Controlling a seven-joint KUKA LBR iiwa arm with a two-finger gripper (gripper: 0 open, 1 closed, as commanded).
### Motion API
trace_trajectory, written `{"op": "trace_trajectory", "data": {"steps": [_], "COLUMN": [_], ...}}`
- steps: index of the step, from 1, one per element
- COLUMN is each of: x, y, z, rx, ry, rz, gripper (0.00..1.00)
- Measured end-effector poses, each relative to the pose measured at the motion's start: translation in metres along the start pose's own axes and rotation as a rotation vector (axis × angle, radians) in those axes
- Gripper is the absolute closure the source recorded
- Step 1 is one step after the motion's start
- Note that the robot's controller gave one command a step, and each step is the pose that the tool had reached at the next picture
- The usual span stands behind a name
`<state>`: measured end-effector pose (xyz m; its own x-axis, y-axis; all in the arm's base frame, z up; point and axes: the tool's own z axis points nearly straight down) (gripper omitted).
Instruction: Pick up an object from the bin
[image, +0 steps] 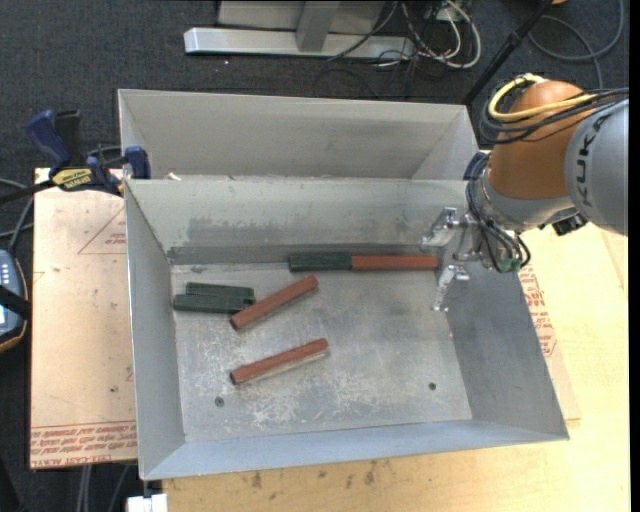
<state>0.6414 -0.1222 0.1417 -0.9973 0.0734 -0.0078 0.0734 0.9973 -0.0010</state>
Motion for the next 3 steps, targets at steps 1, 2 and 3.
{"op": "trace_trajectory", "data": {"steps": [1,2,3], "x": [-0.0115,-0.0052,-0.0056], "y": [0.0138,0.0142,0.0142], "z": [0.0631,0.0634,0.0632], "rx": [0.001,-0.002,-0.002], "ry": [-0.013,0.028,0.025], "rz": [0.017,0.013,0.012], "gripper": [1.00,0.00,0.00]}}
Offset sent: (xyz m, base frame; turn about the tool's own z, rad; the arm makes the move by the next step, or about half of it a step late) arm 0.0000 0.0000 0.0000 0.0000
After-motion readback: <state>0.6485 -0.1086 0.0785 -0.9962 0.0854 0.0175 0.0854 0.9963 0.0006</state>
